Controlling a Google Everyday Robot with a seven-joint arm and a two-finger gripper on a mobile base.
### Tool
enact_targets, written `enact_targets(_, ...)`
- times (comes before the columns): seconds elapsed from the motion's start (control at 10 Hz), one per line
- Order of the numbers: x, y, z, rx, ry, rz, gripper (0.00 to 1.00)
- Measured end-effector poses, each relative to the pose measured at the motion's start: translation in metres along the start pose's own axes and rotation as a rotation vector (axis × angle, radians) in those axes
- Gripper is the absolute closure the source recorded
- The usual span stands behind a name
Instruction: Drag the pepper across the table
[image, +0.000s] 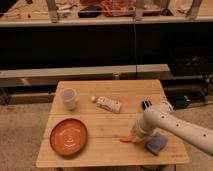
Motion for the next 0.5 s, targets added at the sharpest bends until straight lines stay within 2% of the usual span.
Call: enact_targets(0.5,0.0065,-0.0082,0.0001,0.007,-0.002,0.014,1.00)
